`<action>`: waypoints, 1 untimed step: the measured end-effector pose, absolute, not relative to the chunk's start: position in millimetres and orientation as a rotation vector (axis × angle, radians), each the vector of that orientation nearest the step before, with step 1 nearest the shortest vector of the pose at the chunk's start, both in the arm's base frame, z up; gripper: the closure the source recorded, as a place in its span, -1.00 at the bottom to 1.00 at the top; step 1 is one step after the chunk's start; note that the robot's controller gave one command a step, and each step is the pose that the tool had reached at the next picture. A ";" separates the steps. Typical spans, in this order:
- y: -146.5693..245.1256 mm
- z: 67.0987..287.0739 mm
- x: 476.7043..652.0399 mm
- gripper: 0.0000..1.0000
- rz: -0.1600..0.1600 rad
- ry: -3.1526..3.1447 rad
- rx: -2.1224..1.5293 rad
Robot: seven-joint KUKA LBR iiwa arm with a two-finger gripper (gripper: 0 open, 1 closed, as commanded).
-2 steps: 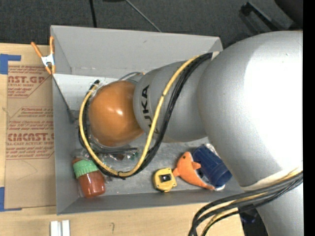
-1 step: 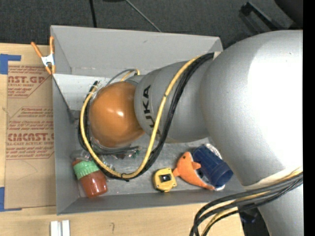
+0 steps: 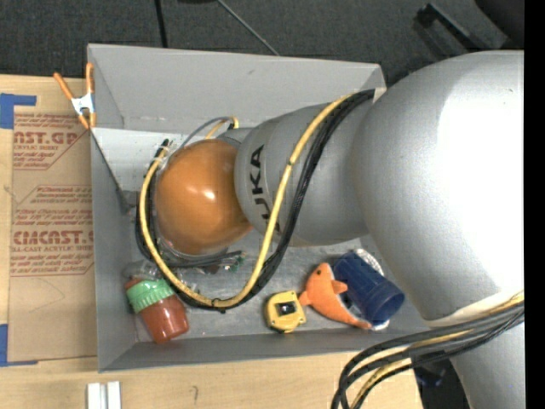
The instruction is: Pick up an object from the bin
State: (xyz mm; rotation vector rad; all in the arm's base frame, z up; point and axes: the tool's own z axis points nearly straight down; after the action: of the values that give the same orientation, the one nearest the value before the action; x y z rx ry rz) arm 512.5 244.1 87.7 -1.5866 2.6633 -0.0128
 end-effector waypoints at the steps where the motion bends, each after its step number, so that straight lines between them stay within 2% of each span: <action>1: 244.1 94.6 511.4 1.00 -0.007 2.690 -1.566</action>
Offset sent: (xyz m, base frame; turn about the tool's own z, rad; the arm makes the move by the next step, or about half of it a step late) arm -0.0002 0.0000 0.0940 0.0004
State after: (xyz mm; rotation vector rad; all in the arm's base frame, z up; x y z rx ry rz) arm 511.4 244.1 94.6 -1.5661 2.6898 -0.0068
